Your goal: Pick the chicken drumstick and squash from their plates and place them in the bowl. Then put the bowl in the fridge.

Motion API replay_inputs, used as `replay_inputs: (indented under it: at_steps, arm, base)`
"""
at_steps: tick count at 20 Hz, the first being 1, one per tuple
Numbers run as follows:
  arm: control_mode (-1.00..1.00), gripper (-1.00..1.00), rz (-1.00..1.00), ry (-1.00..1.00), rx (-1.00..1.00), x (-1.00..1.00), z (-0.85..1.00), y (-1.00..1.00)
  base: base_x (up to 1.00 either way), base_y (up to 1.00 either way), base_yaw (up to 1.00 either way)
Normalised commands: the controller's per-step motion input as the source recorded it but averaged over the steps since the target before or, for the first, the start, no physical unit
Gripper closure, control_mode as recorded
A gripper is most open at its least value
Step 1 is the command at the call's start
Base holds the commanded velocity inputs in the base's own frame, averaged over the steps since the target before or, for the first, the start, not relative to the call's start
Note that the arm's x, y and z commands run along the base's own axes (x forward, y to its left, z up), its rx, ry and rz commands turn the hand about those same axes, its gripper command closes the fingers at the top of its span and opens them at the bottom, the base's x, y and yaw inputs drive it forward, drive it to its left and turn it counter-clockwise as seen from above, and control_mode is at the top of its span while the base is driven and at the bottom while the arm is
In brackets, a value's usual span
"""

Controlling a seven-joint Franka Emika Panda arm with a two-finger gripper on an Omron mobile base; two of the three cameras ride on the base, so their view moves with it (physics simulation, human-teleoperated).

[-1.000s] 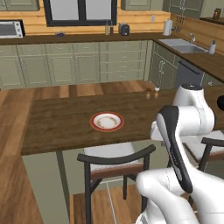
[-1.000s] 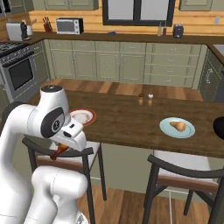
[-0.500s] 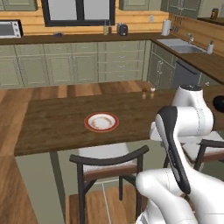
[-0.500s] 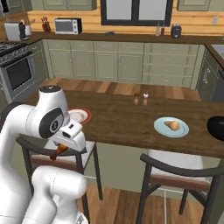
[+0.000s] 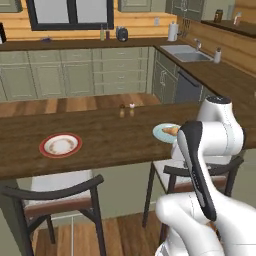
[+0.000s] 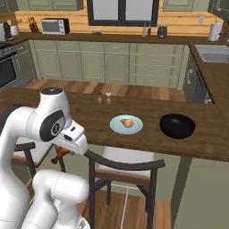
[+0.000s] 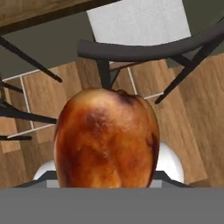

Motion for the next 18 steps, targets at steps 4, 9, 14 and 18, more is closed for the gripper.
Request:
replay_inputs:
  at_steps: [4, 9, 14, 18]
  arm:
    - [1.00, 1.00, 0.00, 0.00, 0.00, 0.00, 0.00, 0.00]
    - [1.00, 1.00, 0.00, 0.00, 0.00, 0.00, 0.00, 0.00]
    - [1.00, 1.00, 0.00, 0.00, 0.00, 0.00, 0.00, 0.00]
    - [1.00, 1.00, 0.00, 0.00, 0.00, 0.00, 0.00, 0.00]
  base:
    - [0.00, -1.00, 0.00]
    - [0.05, -1.00, 0.00]
    - [0.22, -0.97, 0.02]
    - [0.46, -0.80, 0.08]
